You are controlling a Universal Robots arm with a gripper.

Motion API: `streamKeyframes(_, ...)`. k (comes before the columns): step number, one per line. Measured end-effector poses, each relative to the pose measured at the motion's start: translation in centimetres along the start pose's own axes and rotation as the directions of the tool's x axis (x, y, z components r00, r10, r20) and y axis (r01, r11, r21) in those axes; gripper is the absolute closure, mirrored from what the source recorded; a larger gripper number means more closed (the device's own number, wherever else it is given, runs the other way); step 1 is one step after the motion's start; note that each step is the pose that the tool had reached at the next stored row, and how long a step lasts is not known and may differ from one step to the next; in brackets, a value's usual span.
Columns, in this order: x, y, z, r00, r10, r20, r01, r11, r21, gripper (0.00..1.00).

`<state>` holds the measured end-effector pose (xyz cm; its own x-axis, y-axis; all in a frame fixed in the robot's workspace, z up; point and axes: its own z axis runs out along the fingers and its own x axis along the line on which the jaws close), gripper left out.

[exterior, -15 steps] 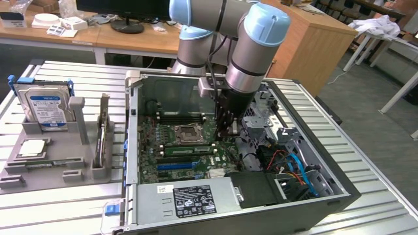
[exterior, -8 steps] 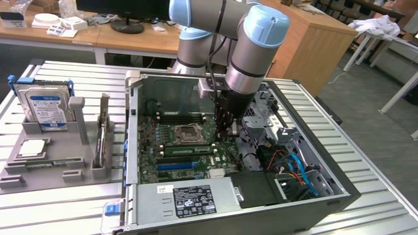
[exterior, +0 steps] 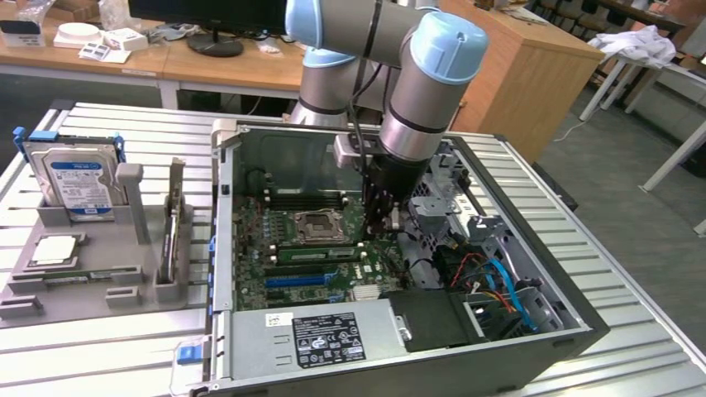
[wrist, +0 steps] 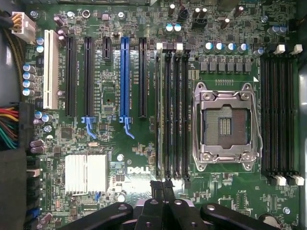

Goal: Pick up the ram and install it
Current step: 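Press down the ram until it locks into place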

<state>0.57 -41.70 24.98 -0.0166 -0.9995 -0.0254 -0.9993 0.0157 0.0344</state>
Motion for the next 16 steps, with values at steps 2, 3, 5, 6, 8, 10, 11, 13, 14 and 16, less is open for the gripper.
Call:
streamKeyframes(2, 0.0, 0.0, 0.09, 1.0, 0.0, 0.0, 0.0, 1.0, -0.0001, 0.89)
streamKeyframes(3, 0.0, -0.01, 0.14, 1.0, 0.0, -0.0001, 0.0, 1.0, 0.0, 0.89)
streamKeyframes(5, 0.0, -0.01, 0.24, 1.0, 0.0, 0.0001, 0.0, 1.0, 0.0, 0.89)
streamKeyframes(6, 0.01, -0.01, 0.29, 1.0, 0.0, -0.0001, 0.0, 1.0, 0.0, 0.89)
streamKeyframes(8, 0.01, -0.01, 0.38, 1.0, 0.0, -0.0001, 0.0, 1.0, 0.0, 0.89)
streamKeyframes(10, 0.01, -0.02, 0.47, 1.0, 0.0, -0.0001, 0.0, 1.0, 0.0, 0.89)
streamKeyframes(11, 0.01, -0.02, 0.52, 1.0, 0.0, -0.0001, 0.0, 1.0, 0.0, 0.89)
streamKeyframes(13, 0.02, -0.02, 0.62, 1.0, 0.0, -0.0001, 0.0, 1.0, 0.0, 0.89)
streamKeyframes(14, 0.02, -0.02, 0.67, 1.0, 0.0, 0.0, 0.0, 1.0, 0.0, 0.89)
streamKeyframes(16, 0.02, -0.02, 0.75, 1.0, 0.0, -0.0001, 0.0, 1.0, -0.0001, 0.89)
